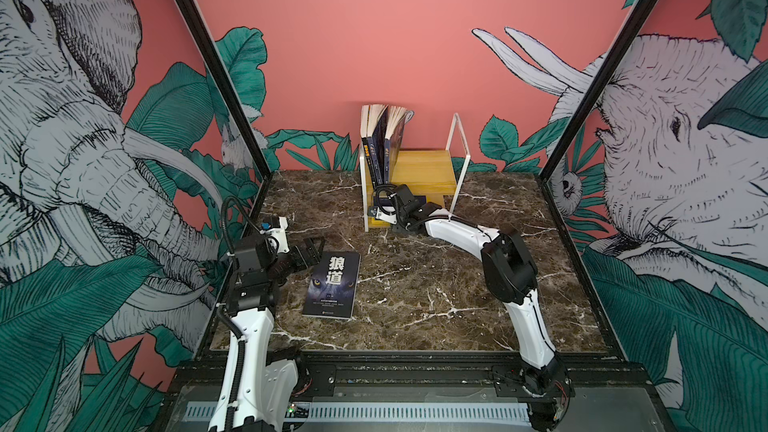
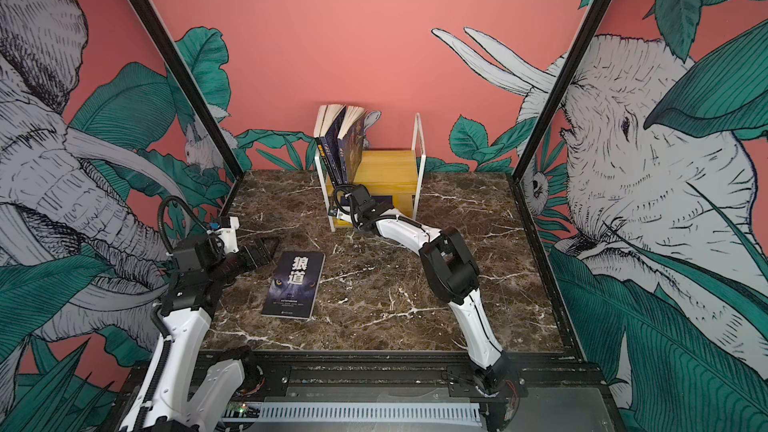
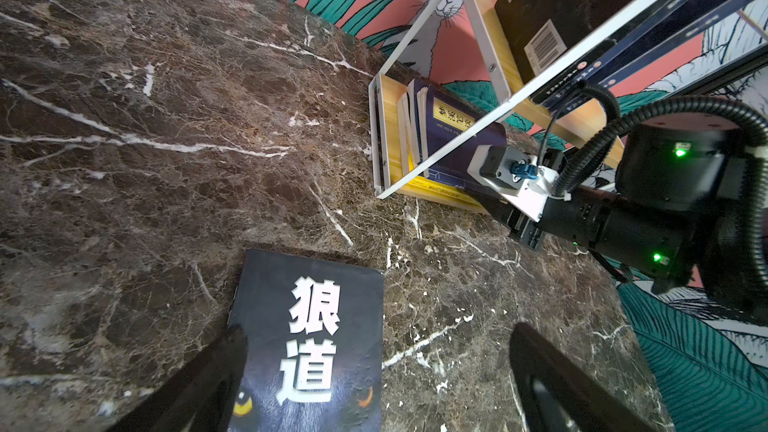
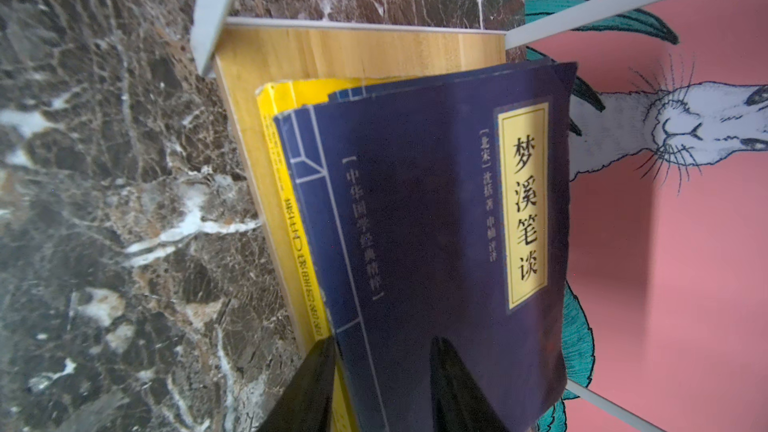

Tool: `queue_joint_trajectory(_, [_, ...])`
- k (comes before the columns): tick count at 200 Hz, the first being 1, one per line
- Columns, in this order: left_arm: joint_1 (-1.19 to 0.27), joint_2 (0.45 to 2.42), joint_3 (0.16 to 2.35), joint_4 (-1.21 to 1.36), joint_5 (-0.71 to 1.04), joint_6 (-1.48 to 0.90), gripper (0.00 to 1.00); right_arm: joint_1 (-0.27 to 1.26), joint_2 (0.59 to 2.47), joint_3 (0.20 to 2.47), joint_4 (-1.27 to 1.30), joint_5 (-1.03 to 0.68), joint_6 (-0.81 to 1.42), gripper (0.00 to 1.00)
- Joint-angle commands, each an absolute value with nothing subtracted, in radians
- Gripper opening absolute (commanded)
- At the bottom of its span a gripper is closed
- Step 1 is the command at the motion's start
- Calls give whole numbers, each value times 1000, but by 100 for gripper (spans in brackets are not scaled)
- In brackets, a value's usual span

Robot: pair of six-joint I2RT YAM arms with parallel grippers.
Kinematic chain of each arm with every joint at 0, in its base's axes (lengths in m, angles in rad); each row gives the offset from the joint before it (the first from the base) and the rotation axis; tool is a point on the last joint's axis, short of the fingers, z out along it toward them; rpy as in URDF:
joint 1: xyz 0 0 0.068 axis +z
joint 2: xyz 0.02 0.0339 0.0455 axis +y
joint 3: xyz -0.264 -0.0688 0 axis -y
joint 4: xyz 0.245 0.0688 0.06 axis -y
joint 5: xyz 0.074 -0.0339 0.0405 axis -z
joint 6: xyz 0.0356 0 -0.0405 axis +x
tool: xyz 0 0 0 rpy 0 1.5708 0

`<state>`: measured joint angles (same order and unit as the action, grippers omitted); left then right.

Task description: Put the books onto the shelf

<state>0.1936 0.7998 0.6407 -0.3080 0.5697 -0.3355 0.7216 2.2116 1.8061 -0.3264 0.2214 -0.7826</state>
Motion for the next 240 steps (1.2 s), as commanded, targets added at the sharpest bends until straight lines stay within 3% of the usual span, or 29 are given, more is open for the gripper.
queue_joint_trajectory(1, [205,805,671,-305,594,-311,100,722,2165,1822,-297,201,-762,43])
queue_joint_trajectory(66, [221,806,662,-289,586,-315,100,720,2208,1801,-265,233,-798,48])
queue_joint_trajectory(122, [240,812,656,-276,594,-334,100,711,2214,1846,-279,215,-761,31])
queue_joint_trajectory(155, [249,813,654,-286,625,-331,100,708,2225,1860,-296,191,-747,31])
queue_joint_trajectory(207, [249,834,680,-305,610,-304,100,721,2167,1840,-326,145,-718,39])
queue_joint_trajectory(240, [249,863,794,-431,537,-165,100,760,2044,1749,-327,114,-690,43])
